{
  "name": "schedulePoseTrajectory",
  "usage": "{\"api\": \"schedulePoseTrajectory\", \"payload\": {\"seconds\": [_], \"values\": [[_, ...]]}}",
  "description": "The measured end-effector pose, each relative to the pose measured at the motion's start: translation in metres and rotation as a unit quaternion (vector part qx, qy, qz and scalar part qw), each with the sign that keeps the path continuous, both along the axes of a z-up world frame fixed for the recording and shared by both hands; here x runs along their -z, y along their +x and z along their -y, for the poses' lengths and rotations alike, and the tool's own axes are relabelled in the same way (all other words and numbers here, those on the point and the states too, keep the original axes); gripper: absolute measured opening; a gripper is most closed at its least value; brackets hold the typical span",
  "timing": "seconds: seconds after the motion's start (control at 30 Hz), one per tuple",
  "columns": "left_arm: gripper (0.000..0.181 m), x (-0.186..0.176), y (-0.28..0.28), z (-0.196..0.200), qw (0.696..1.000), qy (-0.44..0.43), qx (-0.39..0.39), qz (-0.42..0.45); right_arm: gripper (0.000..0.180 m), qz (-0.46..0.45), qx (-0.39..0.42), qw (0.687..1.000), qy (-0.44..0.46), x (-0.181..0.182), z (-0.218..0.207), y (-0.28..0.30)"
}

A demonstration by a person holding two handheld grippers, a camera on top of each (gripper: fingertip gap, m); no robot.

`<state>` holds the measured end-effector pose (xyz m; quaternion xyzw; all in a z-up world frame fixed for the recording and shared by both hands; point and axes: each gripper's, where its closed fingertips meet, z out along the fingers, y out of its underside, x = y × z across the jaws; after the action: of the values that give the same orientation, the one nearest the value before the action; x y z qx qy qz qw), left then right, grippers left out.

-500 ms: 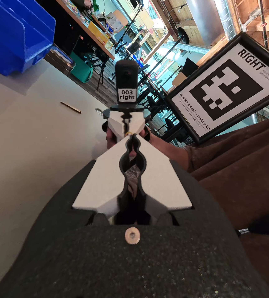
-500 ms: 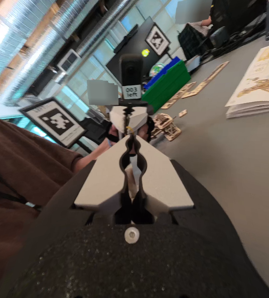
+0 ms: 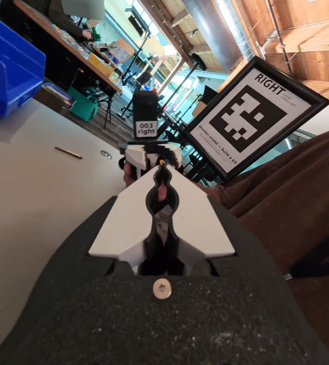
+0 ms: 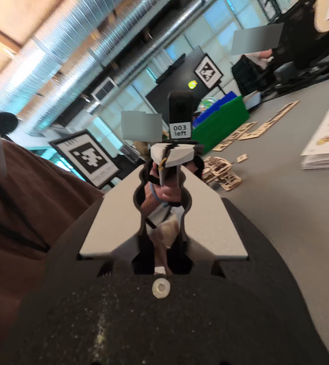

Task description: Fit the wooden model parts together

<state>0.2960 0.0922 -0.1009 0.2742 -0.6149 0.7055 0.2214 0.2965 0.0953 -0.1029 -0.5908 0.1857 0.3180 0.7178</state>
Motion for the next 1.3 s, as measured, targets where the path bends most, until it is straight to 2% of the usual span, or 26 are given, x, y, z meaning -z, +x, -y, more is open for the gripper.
{"api": "schedulePoseTrajectory", "payload": {"seconds": [0.1,0.17,0.37,0.5,0.63,0.7,0.77,0.83,0.9,0.97,1.07,1.17,1.3], "values": [[0.0,-0.001,0.0,0.004,1.0,0.003,-0.004,0.002,0.021,-0.016,-0.018,1.0,0.018,-0.003,-0.003,-0.005],[0.0,0.001,0.002,0.003,1.0,0.016,-0.016,0.006,0.005,-0.011,-0.001,1.0,0.001,0.003,-0.004,0.0],[0.0,0.005,0.004,0.001,0.994,0.084,-0.052,0.055,0.0,-0.021,0.002,1.0,0.003,0.005,-0.005,0.001],[0.0,0.014,0.007,0.0,0.984,0.148,-0.075,0.072,0.0,-0.052,0.013,0.996,0.074,-0.008,0.001,0.007],[0.0,0.022,0.015,0.002,0.979,0.168,-0.107,0.048,0.0,-0.091,-0.014,0.985,0.147,-0.019,0.005,0.003],[0.0,0.028,0.013,0.009,0.982,0.164,-0.094,0.027,0.0,-0.114,-0.035,0.975,0.185,-0.023,0.005,-0.002],[0.0,0.026,0.004,0.021,0.984,0.158,-0.079,0.016,0.0,-0.132,-0.009,0.968,0.212,-0.024,0.008,0.007],[0.0,0.008,-0.003,0.025,0.991,0.107,-0.075,0.003,0.0,-0.098,0.068,0.971,0.206,-0.025,0.015,0.022],[0.0,-0.005,-0.001,0.016,0.994,0.055,-0.095,-0.01,0.0,-0.037,0.122,0.982,0.139,-0.024,0.015,0.029],[0.0,-0.007,0.001,0.007,0.991,0.046,-0.123,0.004,0.0,0.065,0.154,0.986,0.024,-0.014,0.006,0.026],[0.0,-0.005,0.006,-0.004,0.985,0.054,-0.161,0.007,0.0,0.175,0.164,0.965,-0.106,-0.006,-0.002,0.019],[0.0,-0.01,0.003,-0.004,0.985,0.06,-0.16,0.031,0.0,0.22,0.153,0.943,-0.197,0.006,-0.007,0.014],[0.0,-0.005,-0.004,0.013,0.982,0.102,-0.144,0.07,0.0,0.252,0.172,0.916,-0.262,0.02,-0.011,0.016]]}}
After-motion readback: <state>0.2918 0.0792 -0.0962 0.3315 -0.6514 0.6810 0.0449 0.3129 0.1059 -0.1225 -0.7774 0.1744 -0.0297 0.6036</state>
